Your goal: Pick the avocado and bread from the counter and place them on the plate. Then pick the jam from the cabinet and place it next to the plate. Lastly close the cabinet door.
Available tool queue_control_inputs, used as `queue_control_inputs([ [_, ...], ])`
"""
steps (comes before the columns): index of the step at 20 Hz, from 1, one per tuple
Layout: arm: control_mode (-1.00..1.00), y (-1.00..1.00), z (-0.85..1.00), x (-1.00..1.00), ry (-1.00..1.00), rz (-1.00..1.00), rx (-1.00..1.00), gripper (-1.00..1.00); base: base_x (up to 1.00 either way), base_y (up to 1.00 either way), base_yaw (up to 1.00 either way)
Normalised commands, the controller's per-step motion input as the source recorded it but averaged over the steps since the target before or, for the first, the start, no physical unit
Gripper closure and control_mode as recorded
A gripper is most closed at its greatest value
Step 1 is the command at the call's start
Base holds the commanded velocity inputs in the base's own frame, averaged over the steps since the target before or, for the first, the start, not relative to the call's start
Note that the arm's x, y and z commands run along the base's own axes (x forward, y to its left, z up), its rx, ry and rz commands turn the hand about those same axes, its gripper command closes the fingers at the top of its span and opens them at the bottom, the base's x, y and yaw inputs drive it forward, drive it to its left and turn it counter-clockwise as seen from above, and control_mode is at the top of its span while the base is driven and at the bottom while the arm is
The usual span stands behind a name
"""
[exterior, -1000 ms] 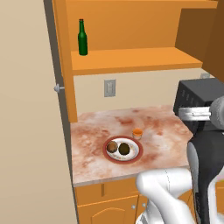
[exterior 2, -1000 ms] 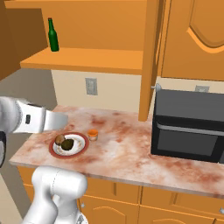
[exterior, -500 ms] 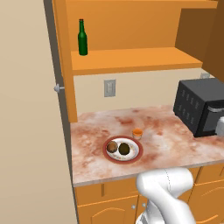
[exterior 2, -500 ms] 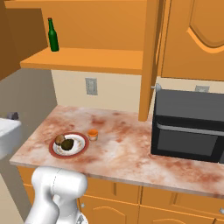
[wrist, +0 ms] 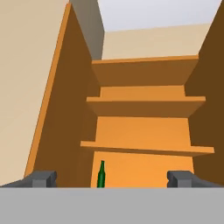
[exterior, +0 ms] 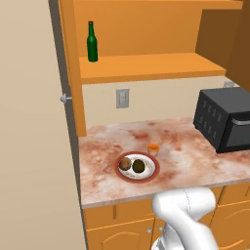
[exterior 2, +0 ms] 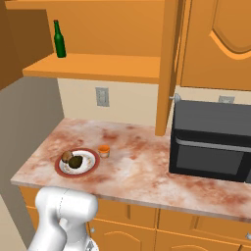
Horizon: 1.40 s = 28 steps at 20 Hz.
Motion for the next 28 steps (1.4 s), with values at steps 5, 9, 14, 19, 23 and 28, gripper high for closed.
queue_control_inputs([
  [5, -1.0, 0.01, 0.0, -0.01, -0.01, 0.0, 0.0, -1.0, 0.0, 0.0, 0.0],
  [9, -1.0, 0.08, 0.0, -0.08, -0.03, 0.0, 0.0, -1.0, 0.0, 0.0, 0.0],
  [14, -1.0, 0.63, 0.03, -0.05, -0.08, 0.0, 0.0, -1.0, 0.0, 0.0, 0.0],
  [19, -1.0, 0.63, 0.0, 0.11, -0.01, 0.0, 0.0, -1.0, 0.0, 0.0, 0.0],
  [23, -1.0, 0.35, -0.02, 0.56, 0.0, 0.0, 0.0, -1.0, 0.0, 0.0, 0.0],
  [28, -1.0, 0.31, -0.31, 0.61, 0.02, 0.0, 0.0, -1.0, 0.0, 0.0, 0.0],
])
